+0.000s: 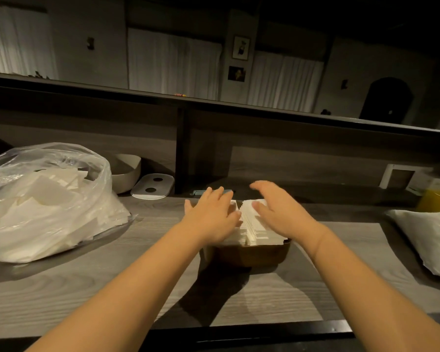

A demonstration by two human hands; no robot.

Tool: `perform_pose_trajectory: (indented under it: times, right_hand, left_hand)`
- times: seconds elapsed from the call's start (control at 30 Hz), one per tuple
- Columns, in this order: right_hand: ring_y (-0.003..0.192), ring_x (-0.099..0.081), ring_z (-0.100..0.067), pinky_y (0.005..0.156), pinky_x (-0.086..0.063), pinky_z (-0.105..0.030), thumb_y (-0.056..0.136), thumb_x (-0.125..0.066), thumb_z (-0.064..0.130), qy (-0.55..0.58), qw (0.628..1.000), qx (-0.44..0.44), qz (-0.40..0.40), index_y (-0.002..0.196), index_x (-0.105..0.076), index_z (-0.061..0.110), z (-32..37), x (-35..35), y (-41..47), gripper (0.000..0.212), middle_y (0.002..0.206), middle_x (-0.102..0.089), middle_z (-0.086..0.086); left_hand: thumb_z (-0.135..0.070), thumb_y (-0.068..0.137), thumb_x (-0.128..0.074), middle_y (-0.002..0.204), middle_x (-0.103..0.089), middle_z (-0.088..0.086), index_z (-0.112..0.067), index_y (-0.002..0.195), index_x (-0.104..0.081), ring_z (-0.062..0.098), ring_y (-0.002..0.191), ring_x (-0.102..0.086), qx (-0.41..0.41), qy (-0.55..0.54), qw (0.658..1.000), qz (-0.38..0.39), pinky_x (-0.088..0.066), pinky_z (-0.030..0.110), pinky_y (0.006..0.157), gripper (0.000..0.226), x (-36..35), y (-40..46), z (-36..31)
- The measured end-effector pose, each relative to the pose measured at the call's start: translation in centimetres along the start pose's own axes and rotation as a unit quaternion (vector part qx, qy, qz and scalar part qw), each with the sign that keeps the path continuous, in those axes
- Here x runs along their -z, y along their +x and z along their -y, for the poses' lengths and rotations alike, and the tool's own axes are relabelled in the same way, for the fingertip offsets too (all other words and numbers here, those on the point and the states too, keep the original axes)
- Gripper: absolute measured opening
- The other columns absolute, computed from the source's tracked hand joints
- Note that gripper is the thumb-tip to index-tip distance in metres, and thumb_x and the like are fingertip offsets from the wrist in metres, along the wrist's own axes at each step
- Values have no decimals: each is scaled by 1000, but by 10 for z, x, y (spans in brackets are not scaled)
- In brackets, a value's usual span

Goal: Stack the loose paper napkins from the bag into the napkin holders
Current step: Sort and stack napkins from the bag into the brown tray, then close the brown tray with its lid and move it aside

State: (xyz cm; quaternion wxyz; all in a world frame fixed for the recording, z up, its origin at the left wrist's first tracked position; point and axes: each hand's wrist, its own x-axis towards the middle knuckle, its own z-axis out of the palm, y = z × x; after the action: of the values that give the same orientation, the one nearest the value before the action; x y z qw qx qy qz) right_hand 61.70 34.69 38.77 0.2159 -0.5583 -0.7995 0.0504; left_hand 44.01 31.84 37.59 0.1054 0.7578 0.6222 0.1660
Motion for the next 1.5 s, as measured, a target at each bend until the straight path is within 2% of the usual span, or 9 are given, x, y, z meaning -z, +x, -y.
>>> perform_pose_trajectory:
  times: [0.13,0.37,0.63,0.77,0.87,1.03,1.17,1.33,1.5]
  right_hand:
    - [150,-12,-14,120,-11,-32,105,-36,37,-21,990,7,138,154,-25,22,-3,-18,-2,53,162,-20,2]
    - [146,-22,-15,120,-15,-33,106,-30,29,0,994,-6,110,153,-29,19,3,-39,1,49,160,-28,1]
    - [152,-3,-21,120,-2,-47,108,-26,34,-45,968,-14,247,156,-15,20,12,-12,17,52,165,-8,0]
    - [140,-38,-25,112,-29,-36,107,-36,22,117,981,-77,131,146,-41,11,21,8,51,41,152,-41,-8]
    - [112,-59,-25,93,-42,-33,106,-37,31,217,943,-220,122,130,-58,10,13,6,80,38,129,-61,-8]
    - [107,-64,-26,101,-48,-41,102,-46,29,98,946,-246,188,137,-52,15,-1,-20,101,38,120,-63,-9]
    - [91,-70,-24,99,-50,-42,101,-48,36,175,917,-314,173,119,-63,8,-5,-22,105,37,103,-70,-11]
    - [104,-64,-28,99,-51,-42,98,-55,38,298,881,-355,95,125,-57,7,-10,-22,106,41,119,-63,-12]
    - [105,-50,-23,102,-46,-42,98,-56,33,391,880,-241,-119,121,-52,22,-1,-4,112,26,116,-51,-5]
  left_hand:
    - [-50,104,-28,166,0,-3,-25,158,-10,20,152,4,2,8,998,57,-2,57,120,61,-10,0,-2]
    - [-46,104,-30,166,-6,-3,-26,157,-13,20,153,-1,14,-15,999,49,-7,56,122,59,-23,1,4]
    - [-53,103,-26,166,5,-1,-28,158,-6,23,152,7,20,22,992,120,0,63,117,64,-11,10,5]
    - [-41,104,-38,164,-12,10,-15,153,-28,32,150,-14,15,-89,995,37,-16,50,120,56,13,20,5]
    - [-32,109,-27,163,-20,4,-18,156,-20,28,148,-23,112,-172,979,12,-20,42,119,50,29,38,26]
    - [-27,108,-33,151,-42,14,-12,150,-36,31,137,-42,215,-219,951,43,-32,43,116,44,4,48,63]
    - [-21,106,-40,141,-53,18,-4,140,-49,34,129,-51,233,-332,914,19,-41,44,110,39,-9,65,70]
    - [-17,100,-51,129,-56,16,-6,135,-51,26,105,-56,247,-381,889,-54,-51,39,95,37,-11,84,66]
    - [-32,96,-57,134,-48,11,-17,145,-42,34,115,-52,209,-551,792,-158,-49,49,100,53,28,102,40]
